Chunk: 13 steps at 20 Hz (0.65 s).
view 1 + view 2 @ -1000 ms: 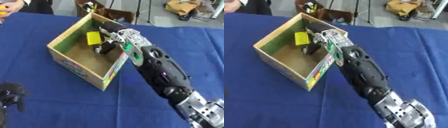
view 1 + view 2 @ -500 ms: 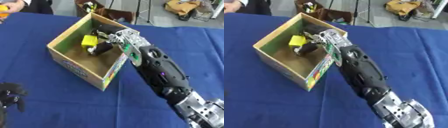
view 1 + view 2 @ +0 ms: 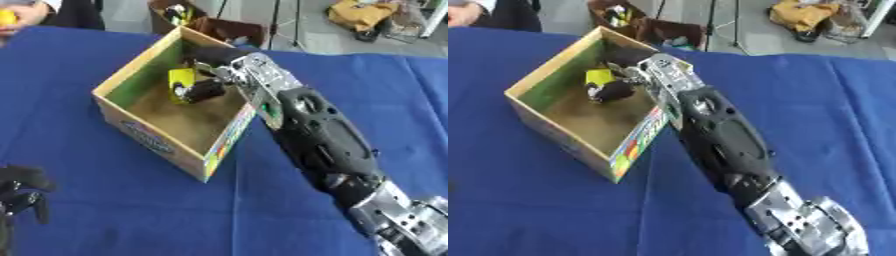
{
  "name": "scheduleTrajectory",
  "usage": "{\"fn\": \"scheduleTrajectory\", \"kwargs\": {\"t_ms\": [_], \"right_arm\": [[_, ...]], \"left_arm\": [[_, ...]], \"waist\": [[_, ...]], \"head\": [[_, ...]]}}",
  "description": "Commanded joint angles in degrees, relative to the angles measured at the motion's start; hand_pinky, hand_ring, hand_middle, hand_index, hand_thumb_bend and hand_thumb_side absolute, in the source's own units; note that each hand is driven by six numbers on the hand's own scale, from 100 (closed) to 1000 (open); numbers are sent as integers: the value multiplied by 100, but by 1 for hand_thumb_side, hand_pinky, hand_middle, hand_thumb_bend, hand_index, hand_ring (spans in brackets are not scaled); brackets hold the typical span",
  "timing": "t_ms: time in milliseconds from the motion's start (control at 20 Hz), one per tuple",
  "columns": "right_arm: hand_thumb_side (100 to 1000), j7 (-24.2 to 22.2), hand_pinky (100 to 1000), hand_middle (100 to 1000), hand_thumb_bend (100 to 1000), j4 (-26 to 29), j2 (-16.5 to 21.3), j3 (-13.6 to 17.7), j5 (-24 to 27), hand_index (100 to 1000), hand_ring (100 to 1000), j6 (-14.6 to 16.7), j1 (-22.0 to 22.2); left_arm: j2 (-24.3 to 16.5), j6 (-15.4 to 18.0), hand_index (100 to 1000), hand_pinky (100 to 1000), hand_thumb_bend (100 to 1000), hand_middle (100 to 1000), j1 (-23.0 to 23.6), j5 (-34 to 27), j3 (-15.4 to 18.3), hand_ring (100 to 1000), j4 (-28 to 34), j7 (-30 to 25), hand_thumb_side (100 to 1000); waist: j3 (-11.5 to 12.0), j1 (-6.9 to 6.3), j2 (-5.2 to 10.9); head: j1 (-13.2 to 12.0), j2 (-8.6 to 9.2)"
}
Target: Pick up objects on the table and place them in the box.
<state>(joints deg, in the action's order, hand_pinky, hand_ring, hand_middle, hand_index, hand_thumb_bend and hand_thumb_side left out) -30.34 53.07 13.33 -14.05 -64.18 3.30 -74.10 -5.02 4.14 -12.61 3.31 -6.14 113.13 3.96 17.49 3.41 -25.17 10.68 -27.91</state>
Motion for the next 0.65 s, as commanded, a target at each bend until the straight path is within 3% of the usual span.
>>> {"fn": "scheduleTrajectory", "kwargs": {"t_ms": [50, 300, 650], "right_arm": [[849, 37, 920, 861, 100, 301, 124, 61, 176, 1000, 957, -35, -99], [825, 34, 920, 846, 100, 978, 405, -1, 714, 1000, 940, -86, 8], [619, 110, 893, 795, 100, 2452, 986, -43, 1520, 986, 885, -489, 422]], "left_arm": [[-38, 0, 593, 231, 100, 448, -6, 7, -4, 505, 75, -16, 966], [-38, -9, 593, 232, 100, 448, 13, -7, 13, 505, 76, 10, 963], [-43, -14, 593, 233, 100, 449, 44, -24, 28, 505, 80, 33, 958]], "waist": [[-12, -61, 177], [-103, -108, 236], [-243, -195, 324]], "head": [[-35, 6], [-136, -40], [-268, -100]]}}
